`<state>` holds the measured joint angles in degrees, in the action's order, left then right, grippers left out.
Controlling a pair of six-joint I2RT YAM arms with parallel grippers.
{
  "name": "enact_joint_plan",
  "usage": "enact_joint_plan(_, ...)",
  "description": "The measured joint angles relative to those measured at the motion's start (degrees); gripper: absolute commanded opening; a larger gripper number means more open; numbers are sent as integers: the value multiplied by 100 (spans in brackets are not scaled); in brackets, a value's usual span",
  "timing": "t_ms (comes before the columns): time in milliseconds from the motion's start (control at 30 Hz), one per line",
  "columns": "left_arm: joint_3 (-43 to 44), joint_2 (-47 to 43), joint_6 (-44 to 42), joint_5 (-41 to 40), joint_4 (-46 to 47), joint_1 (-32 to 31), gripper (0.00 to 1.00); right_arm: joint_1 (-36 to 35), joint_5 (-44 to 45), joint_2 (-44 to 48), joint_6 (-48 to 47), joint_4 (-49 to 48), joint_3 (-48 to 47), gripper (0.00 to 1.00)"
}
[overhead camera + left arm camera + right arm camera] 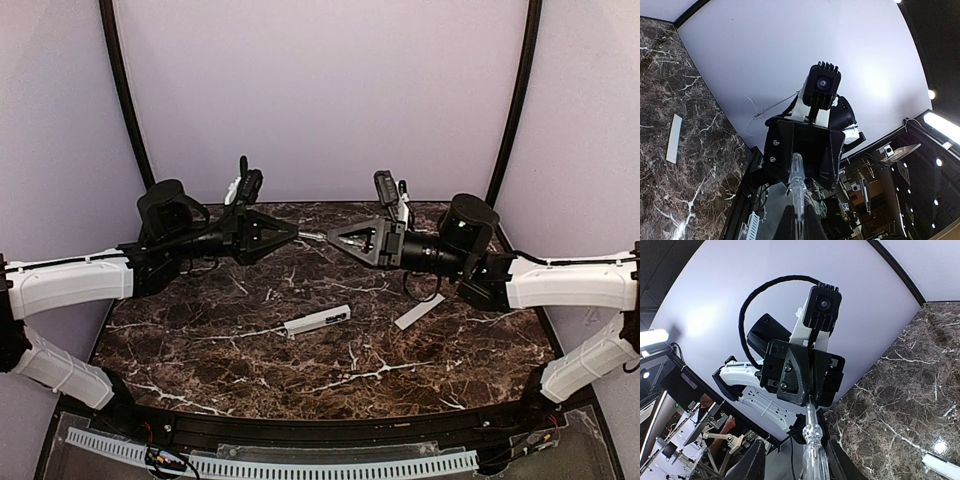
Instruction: Unload the batteries from the remote control
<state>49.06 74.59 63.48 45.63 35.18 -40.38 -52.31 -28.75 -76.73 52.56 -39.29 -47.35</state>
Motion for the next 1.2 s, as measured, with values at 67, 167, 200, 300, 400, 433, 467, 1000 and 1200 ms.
enact_joint_plan(67, -4, 2, 0, 4, 2, 0, 0, 0, 2, -26, 4, 22, -22, 38)
enact_joint_plan(167, -4, 15, 0, 20, 7, 0, 0, 0, 4, -63, 0, 90, -85, 38)
enact_joint_plan(200, -4, 20, 0, 22, 7, -2, 0, 2, 4, -74, 0, 125, -107, 38)
enact_joint_plan(300, -4, 42, -2, 26, 7, -2, 0, 4, 7, -118, -7, 210, -186, 37)
enact_joint_plan(400, -4, 57, -2, 26, 4, -9, 0, 9, 4, -166, -15, 249, -232, 33)
enact_joint_plan(433, -4, 63, -2, 26, 7, -13, 1, 11, 4, -195, -15, 251, -256, 33)
enact_joint_plan(467, -4, 70, -2, 26, 4, -15, 0, 11, 4, -216, -17, 251, -271, 32)
enact_joint_plan(1000, -4, 105, -15, 39, 7, -35, 0, 15, -81, -339, -2, 343, -363, 21)
enact_joint_plan(1200, -4, 114, -44, 50, 7, -35, 0, 22, -87, -339, -11, 404, -363, 16)
